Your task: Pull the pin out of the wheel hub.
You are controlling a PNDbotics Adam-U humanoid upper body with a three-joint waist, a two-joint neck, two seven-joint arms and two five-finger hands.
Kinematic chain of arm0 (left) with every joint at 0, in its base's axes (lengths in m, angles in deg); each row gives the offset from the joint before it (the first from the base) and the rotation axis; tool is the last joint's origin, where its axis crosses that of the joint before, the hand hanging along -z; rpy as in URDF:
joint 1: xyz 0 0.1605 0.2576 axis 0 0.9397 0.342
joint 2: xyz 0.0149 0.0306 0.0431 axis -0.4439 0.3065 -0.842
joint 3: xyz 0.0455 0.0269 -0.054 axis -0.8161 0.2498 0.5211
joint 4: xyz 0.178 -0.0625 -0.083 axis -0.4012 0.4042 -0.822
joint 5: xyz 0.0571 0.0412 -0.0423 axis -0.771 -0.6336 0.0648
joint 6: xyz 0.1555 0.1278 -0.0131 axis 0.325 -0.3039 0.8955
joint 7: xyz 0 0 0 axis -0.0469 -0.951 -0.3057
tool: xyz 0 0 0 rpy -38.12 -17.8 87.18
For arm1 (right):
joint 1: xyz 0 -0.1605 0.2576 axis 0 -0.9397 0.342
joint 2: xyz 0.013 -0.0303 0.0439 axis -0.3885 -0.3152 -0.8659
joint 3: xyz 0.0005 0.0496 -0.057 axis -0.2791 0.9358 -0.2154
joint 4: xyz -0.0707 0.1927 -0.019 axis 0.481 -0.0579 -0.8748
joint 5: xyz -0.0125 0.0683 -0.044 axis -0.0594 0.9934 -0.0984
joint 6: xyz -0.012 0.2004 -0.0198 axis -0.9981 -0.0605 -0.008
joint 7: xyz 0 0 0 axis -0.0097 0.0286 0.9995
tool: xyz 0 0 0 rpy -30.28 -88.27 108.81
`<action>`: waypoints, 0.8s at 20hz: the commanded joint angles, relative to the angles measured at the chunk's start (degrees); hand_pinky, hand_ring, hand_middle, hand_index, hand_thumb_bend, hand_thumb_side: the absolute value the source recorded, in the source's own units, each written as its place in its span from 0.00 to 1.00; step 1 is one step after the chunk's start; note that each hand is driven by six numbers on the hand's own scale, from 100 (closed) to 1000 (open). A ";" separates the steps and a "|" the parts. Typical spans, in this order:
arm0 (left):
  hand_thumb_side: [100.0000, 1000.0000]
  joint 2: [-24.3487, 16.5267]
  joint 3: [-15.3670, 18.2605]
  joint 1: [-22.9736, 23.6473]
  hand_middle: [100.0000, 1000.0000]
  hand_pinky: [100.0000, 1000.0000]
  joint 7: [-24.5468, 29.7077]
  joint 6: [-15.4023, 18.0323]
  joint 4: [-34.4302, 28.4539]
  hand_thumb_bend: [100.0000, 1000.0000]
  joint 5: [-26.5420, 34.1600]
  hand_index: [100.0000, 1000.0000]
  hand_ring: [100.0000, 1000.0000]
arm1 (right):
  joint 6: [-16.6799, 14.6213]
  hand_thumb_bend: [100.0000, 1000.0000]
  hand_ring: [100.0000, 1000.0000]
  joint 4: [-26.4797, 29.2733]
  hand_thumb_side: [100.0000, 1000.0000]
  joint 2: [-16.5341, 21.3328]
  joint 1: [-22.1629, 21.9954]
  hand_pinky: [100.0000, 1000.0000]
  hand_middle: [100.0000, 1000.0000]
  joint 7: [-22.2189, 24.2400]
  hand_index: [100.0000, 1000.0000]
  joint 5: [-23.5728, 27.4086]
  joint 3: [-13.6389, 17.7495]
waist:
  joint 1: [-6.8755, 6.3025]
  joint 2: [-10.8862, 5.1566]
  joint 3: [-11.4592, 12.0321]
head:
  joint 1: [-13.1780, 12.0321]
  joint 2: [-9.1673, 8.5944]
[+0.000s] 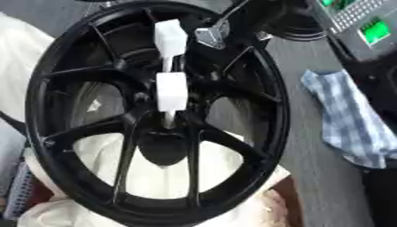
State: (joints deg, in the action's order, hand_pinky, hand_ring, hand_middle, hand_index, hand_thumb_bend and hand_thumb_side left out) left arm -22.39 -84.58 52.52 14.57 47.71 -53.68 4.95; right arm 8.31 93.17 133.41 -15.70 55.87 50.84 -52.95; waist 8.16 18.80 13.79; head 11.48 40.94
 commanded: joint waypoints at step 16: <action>0.73 1.00 2.05 2.46 0.60 0.65 -2.66 -0.19 -1.23 0.02 -0.83 0.81 0.64 | 4.37 0.00 0.89 1.09 0.13 -5.86 1.74 0.93 0.78 2.09 0.82 -1.87 -1.62 | -1.79 -2.54 -1.72 | -4.96 -1.62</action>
State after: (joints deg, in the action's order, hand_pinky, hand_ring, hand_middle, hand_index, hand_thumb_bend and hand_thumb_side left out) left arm -20.94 -83.16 55.09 12.26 47.41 -53.68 4.34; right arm 12.36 94.08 127.08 -14.72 58.02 49.42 -54.87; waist 6.81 17.89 12.12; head 6.95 39.24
